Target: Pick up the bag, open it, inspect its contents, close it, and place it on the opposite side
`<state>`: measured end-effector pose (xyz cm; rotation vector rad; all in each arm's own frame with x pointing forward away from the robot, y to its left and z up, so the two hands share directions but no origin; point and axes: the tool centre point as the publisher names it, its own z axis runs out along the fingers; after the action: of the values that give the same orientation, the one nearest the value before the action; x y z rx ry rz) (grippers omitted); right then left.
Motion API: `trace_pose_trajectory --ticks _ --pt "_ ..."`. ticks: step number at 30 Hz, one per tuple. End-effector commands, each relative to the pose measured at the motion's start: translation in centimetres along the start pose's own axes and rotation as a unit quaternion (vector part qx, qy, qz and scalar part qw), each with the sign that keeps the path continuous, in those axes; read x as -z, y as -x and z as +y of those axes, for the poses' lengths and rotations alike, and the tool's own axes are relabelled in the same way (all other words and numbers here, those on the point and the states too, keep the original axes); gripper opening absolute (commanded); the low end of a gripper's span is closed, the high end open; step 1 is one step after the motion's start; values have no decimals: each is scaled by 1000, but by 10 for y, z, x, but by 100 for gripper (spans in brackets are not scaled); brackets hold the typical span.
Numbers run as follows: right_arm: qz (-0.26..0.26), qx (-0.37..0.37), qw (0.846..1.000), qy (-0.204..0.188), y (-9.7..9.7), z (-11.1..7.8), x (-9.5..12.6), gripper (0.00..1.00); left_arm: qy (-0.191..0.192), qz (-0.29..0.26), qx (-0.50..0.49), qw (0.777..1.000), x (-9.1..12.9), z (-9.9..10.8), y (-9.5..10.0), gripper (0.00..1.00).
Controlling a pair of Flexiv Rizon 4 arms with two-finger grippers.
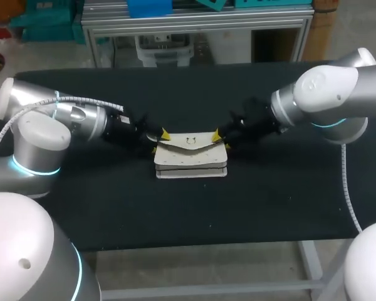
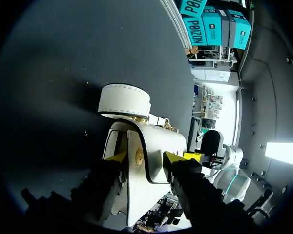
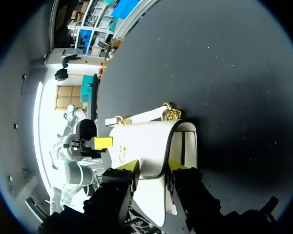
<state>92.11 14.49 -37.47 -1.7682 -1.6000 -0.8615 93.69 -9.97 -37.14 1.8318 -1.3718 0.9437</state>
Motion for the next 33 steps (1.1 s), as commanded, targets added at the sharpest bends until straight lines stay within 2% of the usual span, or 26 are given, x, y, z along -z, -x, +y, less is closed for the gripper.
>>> trace_pose_trajectory --ticks 1,3,6,7,8,9,10,11,16,20,21,22,23,24,26,30,33 --pt "7 -10 1000 0 0 4 -2 94 6 -3 4 1000 -9 -5 -2 100" --pt "14 -20 1000 -2 1 7 -2 91 9 -1 7 1000 -9 -6 -2 90" --pt "20 -36 999 -2 3 13 -1 91 12 0 8 1000 -9 -6 -2 62" --pt "20 -44 999 -2 3 14 -1 89 12 0 10 1000 -9 -6 -2 49" --pt "21 -52 998 -4 4 17 -1 79 13 1 12 1000 -9 -7 -2 34" --pt "25 -54 998 -5 4 18 -1 62 13 1 13 1000 -9 -7 -2 0" --pt "25 -54 998 -5 3 19 -2 41 14 1 12 1000 -9 -6 -2 0" --pt "21 -52 998 -5 3 19 -3 0 14 2 9 1000 -10 -5 -2 0" --pt "15 -39 999 -3 1 16 -8 0 14 14 7 1000 -7 0 -1 0" --pt "14 -36 999 -1 1 14 -5 0 15 -2 15 1000 -3 6 -3 0" --pt "15 -35 999 1 0 14 -3 0 15 -5 19 1000 -1 6 -4 39" --pt "15 -34 999 3 -1 13 -1 3 16 -13 23 1000 1 7 -5 73" --pt "15 -34 999 6 -1 12 1 26 13 -14 24 1000 3 9 -5 97" --pt "16 -32 999 7 -1 12 4 44 14 -14 23 1000 5 10 -5 100" --pt "16 -31 999 11 -2 11 7 86 11 -16 25 1000 8 12 -4 100" --pt "16 -30 999 14 -3 11 9 95 4 -13 29 999 12 13 -3 100" --pt "14 -30 999 14 -3 9 8 90 1 -8 37 999 15 14 0 100"
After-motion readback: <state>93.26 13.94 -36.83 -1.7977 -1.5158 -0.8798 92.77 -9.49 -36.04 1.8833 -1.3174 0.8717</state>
